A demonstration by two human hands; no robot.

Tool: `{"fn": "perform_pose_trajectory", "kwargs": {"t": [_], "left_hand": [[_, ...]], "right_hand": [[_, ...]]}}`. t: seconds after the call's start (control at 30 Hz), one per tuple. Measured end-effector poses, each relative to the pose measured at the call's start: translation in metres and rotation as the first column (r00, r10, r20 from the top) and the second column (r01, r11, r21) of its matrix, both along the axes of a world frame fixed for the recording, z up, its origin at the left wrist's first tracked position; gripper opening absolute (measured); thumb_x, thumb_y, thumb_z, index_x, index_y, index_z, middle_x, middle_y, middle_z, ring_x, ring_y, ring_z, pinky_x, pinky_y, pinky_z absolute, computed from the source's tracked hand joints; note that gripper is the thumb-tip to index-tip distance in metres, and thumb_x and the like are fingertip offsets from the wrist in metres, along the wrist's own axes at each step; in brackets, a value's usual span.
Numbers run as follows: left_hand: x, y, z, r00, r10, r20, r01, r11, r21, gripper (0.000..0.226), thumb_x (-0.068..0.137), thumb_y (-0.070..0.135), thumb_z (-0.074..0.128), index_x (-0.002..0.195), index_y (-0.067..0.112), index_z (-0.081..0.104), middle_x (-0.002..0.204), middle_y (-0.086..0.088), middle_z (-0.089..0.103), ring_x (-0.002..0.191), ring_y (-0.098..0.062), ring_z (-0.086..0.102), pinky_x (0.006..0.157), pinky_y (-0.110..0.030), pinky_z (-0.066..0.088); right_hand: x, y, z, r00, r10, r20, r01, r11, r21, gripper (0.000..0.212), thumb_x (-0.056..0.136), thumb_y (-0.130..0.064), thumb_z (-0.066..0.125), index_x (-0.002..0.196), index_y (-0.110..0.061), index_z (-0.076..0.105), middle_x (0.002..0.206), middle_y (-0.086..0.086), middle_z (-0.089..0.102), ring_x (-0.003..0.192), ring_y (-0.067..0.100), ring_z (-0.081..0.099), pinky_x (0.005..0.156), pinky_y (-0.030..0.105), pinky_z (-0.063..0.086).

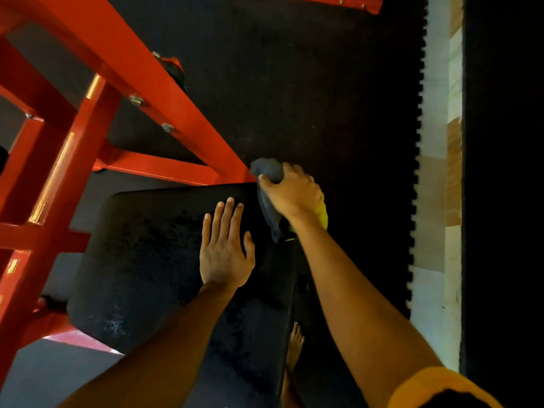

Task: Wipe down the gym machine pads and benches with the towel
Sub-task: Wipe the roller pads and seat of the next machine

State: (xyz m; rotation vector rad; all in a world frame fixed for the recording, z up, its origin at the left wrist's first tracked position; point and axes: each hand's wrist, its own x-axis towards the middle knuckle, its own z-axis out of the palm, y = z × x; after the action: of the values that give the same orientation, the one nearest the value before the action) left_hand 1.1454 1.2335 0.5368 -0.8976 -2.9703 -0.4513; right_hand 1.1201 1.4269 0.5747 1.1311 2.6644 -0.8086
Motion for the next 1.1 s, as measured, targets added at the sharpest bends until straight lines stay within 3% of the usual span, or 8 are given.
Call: {"fn": "perform_pose_trajectory", "kwargs": {"t": [0.07,0.27,0.47,0.6,0.77,0.87,0.97,1.1], "left_hand": [[-0.001,-0.001,-0.002,1.000,-0.005,-0.005,0.005,1.000,0.008,0.061,0.101,0.033,0.036,0.156,0.007,0.037,0.165,-0.010,0.030,0.156,-0.025,0.021,0.127,-0.048,0.015],[-0.003,-0.004,-0.004,1.000,0.001,0.015,-0.002,0.996,0.089,0.059,0.097,0.025,0.038,0.150,0.002,0.045,0.160,-0.015,0.040,0.153,-0.027,0.027,0.128,-0.046,0.014],[-0.001,-0.001,0.003,1.000,-0.001,0.029,-0.001,0.997,0.078,0.062,0.096,0.023,0.038,0.156,0.011,0.038,0.166,-0.006,0.030,0.156,-0.022,0.020,0.128,-0.046,0.014],[0.000,-0.003,0.001,0.999,-0.011,0.031,0.010,0.998,0.060,0.061,0.097,0.024,0.034,0.157,0.011,0.037,0.166,-0.007,0.029,0.157,-0.022,0.018,0.128,-0.046,0.013],[-0.001,-0.004,-0.001,0.999,-0.012,0.046,0.009,0.999,0.046,0.061,0.098,0.026,0.032,0.155,0.005,0.037,0.166,-0.010,0.028,0.156,-0.024,0.019,0.128,-0.048,0.015],[-0.001,-0.001,0.001,0.999,-0.008,0.046,0.006,0.999,0.051,0.064,0.095,0.026,0.032,0.157,0.011,0.035,0.167,-0.007,0.027,0.156,-0.024,0.018,0.128,-0.046,0.012],[-0.001,-0.001,0.001,0.999,-0.002,0.052,0.000,0.999,0.037,0.064,0.096,0.028,0.030,0.158,0.014,0.033,0.167,-0.006,0.026,0.157,-0.024,0.017,0.128,-0.046,0.012],[0.000,0.000,0.001,0.999,0.001,0.050,-0.003,0.999,0.041,0.063,0.096,0.027,0.030,0.158,0.014,0.034,0.167,-0.006,0.027,0.157,-0.024,0.018,0.128,-0.047,0.012]], "right_hand": [[0.004,-0.035,-0.004,0.982,0.115,-0.151,-0.078,0.970,0.228,0.055,0.085,-0.060,0.062,0.125,-0.023,0.067,0.133,0.005,0.065,0.126,0.034,0.056,0.106,0.051,0.038],[0.064,-0.058,-0.018,0.946,0.173,-0.274,-0.092,0.954,0.287,0.062,0.089,-0.066,0.052,0.139,-0.029,0.058,0.161,0.001,0.042,0.152,0.038,0.029,0.120,0.061,0.028],[0.019,-0.008,-0.004,0.927,-0.375,0.028,0.368,0.888,-0.276,0.086,0.083,-0.079,0.057,0.152,-0.031,0.037,0.155,0.007,0.041,0.138,0.041,0.045,0.108,0.055,0.042],[0.026,-0.048,-0.007,0.991,-0.131,-0.037,0.135,0.976,0.168,0.074,0.087,-0.072,0.051,0.148,-0.028,0.048,0.161,0.009,0.038,0.143,0.047,0.037,0.112,0.061,0.033],[0.100,-0.083,-0.018,0.984,0.009,-0.175,0.036,0.967,0.254,0.073,0.092,-0.071,0.044,0.155,-0.033,0.040,0.169,0.003,0.024,0.147,0.046,0.033,0.112,0.059,0.040],[0.098,-0.071,-0.016,0.959,-0.253,-0.124,0.255,0.967,-0.001,0.086,0.091,-0.074,0.053,0.161,-0.034,0.022,0.167,0.006,0.025,0.140,0.041,0.045,0.103,0.054,0.048],[0.076,-0.038,-0.021,0.861,-0.508,0.028,0.485,0.803,-0.347,0.096,0.082,-0.084,0.054,0.159,-0.038,0.021,0.157,0.003,0.044,0.132,0.039,0.053,0.106,0.051,0.045],[0.088,-0.053,-0.019,0.856,-0.516,-0.012,0.485,0.812,-0.326,0.091,0.083,-0.085,0.050,0.158,-0.041,0.023,0.154,0.002,0.047,0.131,0.039,0.054,0.107,0.053,0.043]]}}
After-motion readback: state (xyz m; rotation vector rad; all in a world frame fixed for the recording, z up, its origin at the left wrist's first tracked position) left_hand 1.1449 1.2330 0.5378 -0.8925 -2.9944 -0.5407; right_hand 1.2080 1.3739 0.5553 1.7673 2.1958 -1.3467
